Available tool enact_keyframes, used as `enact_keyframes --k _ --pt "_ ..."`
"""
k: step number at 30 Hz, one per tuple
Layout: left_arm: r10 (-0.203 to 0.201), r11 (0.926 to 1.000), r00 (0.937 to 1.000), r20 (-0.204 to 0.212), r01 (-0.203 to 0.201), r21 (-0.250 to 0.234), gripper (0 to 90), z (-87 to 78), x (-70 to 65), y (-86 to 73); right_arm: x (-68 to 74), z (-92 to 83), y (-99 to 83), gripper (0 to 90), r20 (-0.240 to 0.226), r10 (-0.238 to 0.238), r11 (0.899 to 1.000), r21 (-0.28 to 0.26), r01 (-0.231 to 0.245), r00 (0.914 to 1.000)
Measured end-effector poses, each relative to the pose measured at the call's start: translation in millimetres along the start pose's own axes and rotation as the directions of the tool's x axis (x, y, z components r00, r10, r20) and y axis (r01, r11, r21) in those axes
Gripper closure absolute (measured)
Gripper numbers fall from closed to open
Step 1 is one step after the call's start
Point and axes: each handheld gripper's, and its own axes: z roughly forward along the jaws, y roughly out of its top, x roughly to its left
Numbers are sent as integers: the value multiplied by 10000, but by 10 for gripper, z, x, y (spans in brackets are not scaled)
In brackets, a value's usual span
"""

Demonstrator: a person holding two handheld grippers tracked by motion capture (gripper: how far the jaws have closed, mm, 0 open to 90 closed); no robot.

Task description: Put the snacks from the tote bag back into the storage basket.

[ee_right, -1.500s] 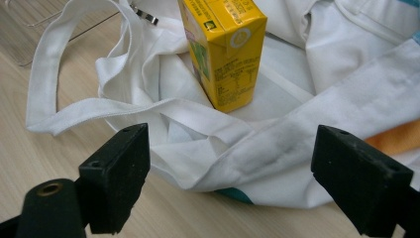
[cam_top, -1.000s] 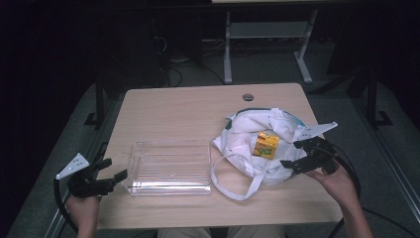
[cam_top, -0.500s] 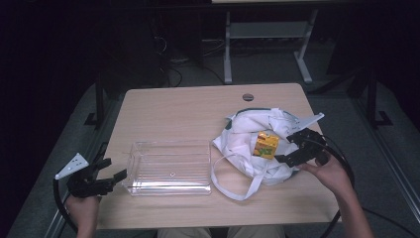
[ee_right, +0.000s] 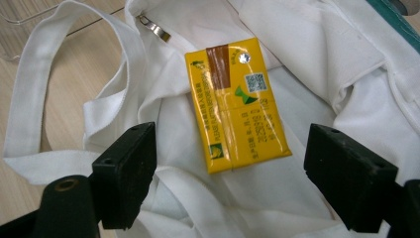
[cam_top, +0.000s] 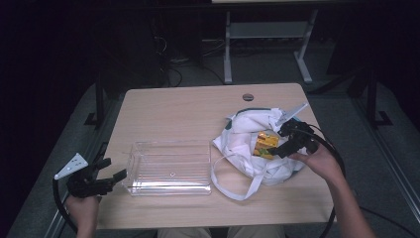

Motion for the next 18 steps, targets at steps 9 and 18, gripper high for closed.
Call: enact_keyframes --k 9,18 --pt "-77 10000 10000 -12 77 -41 127 1 2 -2 -29 93 121 214 1 -238 9989 392 238 9997" --pt "-40 10000 10000 -28 40 -77 127 -9 8 1 -58 194 202 245 -112 -460 9965 688 467 9989"
